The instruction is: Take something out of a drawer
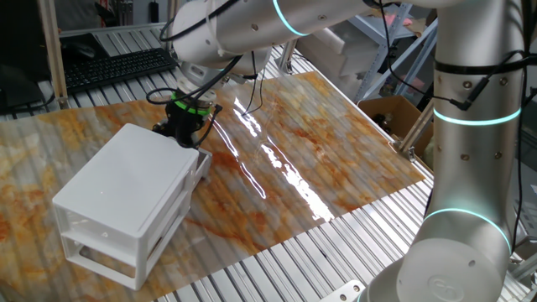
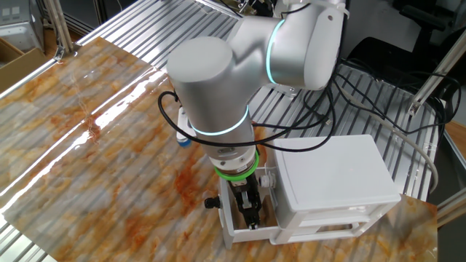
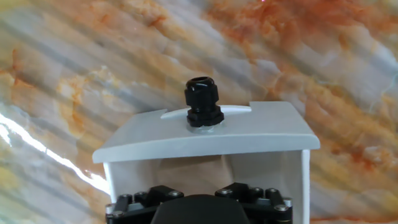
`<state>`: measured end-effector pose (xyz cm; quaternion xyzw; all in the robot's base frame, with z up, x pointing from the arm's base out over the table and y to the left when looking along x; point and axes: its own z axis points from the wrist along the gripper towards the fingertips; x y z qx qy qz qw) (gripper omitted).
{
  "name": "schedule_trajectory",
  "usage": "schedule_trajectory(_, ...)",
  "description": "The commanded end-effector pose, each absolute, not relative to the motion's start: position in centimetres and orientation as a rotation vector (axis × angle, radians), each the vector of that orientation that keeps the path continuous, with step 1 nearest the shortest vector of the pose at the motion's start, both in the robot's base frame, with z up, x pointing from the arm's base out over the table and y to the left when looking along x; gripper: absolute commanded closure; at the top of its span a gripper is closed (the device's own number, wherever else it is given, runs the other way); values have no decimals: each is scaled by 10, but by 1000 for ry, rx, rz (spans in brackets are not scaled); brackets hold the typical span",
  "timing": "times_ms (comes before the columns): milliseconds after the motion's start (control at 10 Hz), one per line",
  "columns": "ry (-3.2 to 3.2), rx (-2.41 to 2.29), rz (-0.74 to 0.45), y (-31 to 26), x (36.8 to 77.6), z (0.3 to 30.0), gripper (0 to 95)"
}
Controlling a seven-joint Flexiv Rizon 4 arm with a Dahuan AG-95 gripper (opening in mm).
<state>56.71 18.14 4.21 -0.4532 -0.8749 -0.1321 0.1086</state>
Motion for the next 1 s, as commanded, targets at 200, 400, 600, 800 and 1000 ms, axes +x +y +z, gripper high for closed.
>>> schedule_trajectory(200,-2590,-1297,-371,181,567,47,950)
schedule_trajectory(400,-2600,-1289,-348,180,567,49,950)
schedule_trajectory(600,-2601,-1280,-329,179,568,55,950)
schedule_trajectory(800,-2601,-1261,-314,177,566,65,950)
schedule_trajectory(1000,-2599,-1265,-304,175,564,74,950)
